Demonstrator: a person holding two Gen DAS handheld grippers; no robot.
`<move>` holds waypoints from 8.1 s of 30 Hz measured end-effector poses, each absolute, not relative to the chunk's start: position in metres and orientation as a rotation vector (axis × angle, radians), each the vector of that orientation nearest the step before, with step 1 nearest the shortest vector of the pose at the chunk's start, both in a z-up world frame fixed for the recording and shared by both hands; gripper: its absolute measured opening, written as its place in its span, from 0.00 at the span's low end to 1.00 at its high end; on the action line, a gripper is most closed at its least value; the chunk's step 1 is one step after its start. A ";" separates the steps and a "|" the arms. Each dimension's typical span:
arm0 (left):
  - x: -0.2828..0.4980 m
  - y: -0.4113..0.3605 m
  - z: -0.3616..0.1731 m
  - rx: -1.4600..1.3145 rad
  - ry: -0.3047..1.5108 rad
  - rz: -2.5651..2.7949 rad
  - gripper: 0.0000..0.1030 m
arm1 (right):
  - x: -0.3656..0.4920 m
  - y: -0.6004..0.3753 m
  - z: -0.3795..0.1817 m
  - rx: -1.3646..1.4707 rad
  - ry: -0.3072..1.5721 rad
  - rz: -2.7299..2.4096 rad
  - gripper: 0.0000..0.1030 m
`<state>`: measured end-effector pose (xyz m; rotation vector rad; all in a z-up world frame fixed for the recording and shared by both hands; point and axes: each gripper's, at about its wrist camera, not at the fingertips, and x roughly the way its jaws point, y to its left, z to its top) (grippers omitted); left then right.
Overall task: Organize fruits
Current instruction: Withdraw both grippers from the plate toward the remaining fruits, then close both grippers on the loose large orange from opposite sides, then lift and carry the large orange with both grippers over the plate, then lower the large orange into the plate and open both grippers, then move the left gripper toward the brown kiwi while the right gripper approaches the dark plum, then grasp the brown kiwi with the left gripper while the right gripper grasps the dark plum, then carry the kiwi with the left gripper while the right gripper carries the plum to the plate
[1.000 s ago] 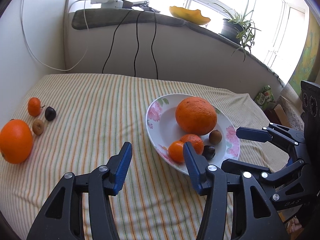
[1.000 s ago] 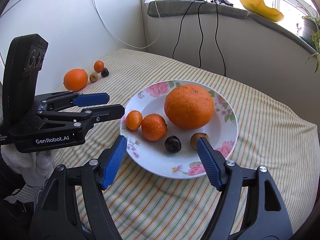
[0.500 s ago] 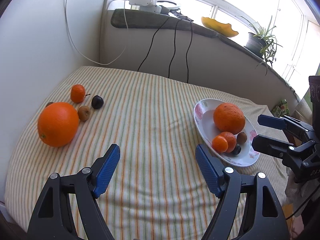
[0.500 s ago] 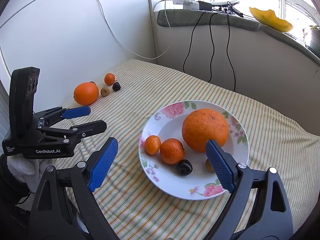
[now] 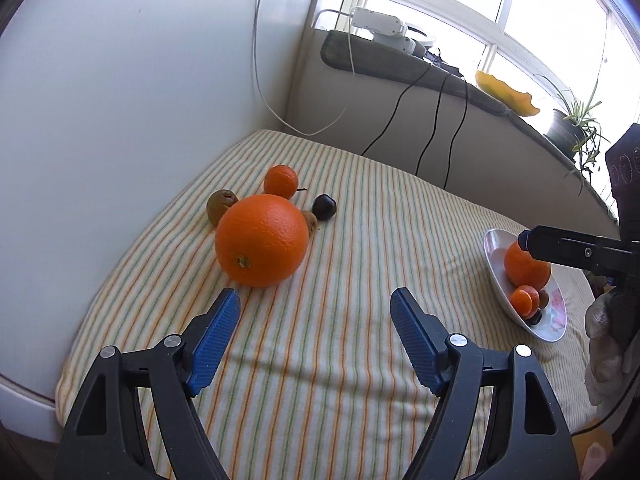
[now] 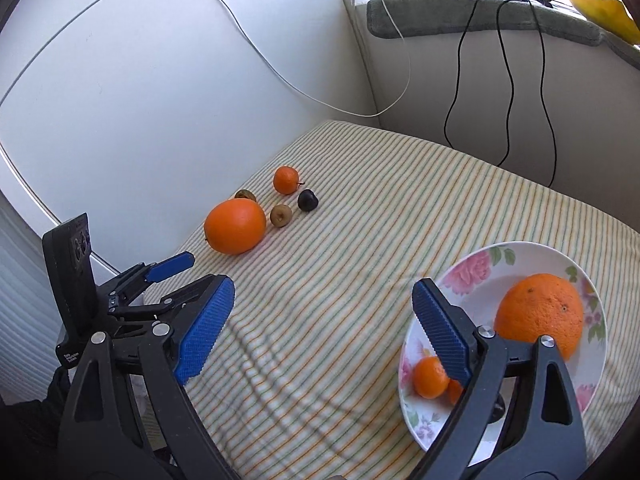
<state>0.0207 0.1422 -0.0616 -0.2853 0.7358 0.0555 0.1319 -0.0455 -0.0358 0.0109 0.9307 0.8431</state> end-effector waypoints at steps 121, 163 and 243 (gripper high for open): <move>0.119 -0.029 -0.053 -0.149 0.769 -0.358 0.61 | 0.176 -0.130 -0.024 0.216 1.074 0.630 0.70; 0.093 0.147 -0.077 -0.252 0.766 -0.010 0.39 | 0.173 0.021 -0.029 0.027 1.024 0.805 0.75; 0.057 0.070 -0.043 -0.235 0.754 -0.244 0.21 | 0.133 -0.093 -0.002 0.130 0.973 0.782 0.24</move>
